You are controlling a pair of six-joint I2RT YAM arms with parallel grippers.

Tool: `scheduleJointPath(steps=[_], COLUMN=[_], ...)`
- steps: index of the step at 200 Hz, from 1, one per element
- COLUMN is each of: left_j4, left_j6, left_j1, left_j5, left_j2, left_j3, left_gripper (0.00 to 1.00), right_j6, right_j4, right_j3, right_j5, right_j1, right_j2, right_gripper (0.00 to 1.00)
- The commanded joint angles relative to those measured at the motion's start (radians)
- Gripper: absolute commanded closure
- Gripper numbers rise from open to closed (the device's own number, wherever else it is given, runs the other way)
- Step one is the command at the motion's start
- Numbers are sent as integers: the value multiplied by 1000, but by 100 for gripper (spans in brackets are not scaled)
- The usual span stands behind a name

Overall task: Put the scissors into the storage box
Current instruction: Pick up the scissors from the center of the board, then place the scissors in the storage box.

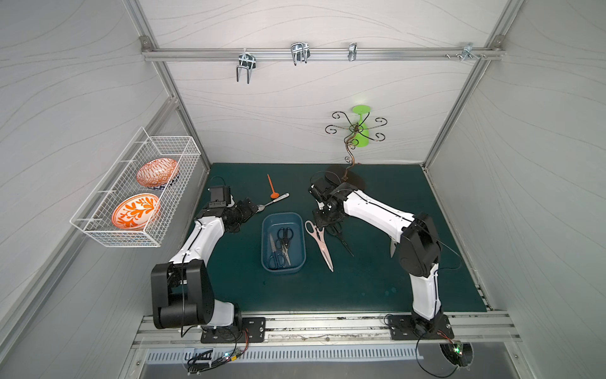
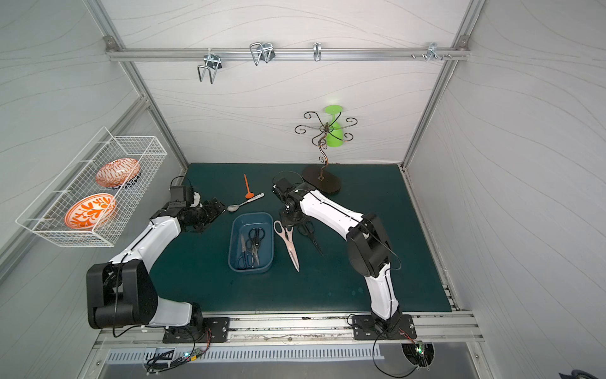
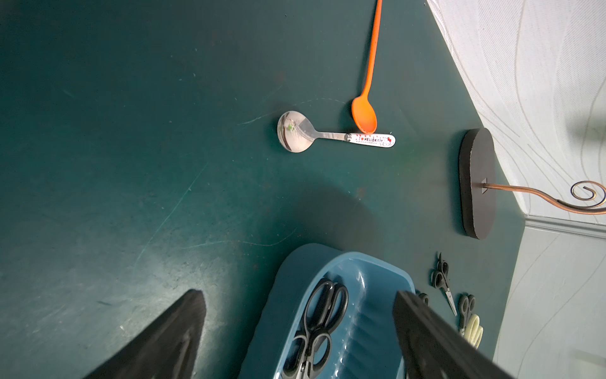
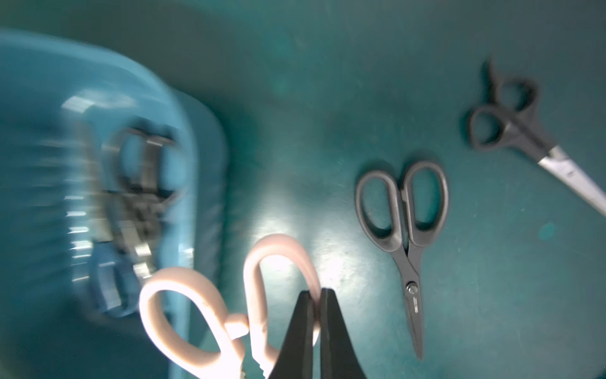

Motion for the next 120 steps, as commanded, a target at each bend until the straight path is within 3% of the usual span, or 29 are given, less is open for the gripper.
scheduleJointPath(steps=[1, 29, 54, 92, 120], left_j4=[25, 26, 26, 34, 33], left_j6=[2, 5, 1, -4, -7], left_j1=[3, 39, 68, 71, 71], left_j5=[5, -9, -13, -6, -5], left_j2=[3, 2, 2, -1, -7], left_j3=[22, 24, 23, 19, 18], left_gripper=[6, 6, 6, 6, 6], right_j6=[49, 130, 189, 358, 389], right_j4=[-11, 57, 84, 203, 303], right_j3=[49, 132, 205, 158, 108], right_j5=[-74, -116, -72, 18, 27], right_j1=[25, 67, 110, 129, 134], right_j2=[-24, 22, 81, 108, 137], right_gripper=[100, 100, 100, 100, 100])
